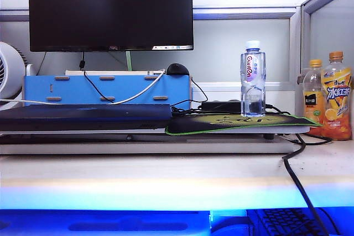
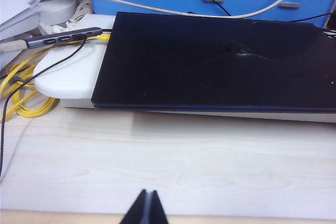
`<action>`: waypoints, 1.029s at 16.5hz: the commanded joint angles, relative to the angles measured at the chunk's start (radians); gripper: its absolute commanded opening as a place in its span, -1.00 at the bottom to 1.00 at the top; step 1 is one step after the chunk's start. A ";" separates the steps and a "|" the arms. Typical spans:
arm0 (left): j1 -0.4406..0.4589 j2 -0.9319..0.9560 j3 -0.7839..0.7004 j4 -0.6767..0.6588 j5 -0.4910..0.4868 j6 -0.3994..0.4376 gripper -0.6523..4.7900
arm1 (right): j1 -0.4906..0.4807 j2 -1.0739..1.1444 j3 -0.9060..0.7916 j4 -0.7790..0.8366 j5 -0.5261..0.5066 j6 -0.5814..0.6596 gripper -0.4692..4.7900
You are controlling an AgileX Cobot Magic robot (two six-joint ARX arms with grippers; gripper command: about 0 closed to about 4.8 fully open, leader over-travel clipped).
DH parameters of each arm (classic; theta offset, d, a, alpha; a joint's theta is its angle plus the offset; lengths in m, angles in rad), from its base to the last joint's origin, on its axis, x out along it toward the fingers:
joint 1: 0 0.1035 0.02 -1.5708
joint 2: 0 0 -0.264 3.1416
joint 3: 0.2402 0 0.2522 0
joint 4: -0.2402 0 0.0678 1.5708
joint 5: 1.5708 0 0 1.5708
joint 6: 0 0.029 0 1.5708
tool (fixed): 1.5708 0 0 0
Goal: Pick up the mineral water bottle and place it on the laptop.
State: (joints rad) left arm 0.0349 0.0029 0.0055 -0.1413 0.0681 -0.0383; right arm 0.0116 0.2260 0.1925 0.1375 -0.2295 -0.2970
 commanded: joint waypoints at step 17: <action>0.000 -0.002 0.002 0.000 0.003 0.001 -0.77 | -0.055 0.838 0.618 -0.224 -0.158 0.034 -0.82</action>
State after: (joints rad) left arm 0.0349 0.0032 0.0055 -0.1417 0.0681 -0.0383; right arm -0.0437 1.0454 0.7467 -0.0471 -0.3714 -0.2626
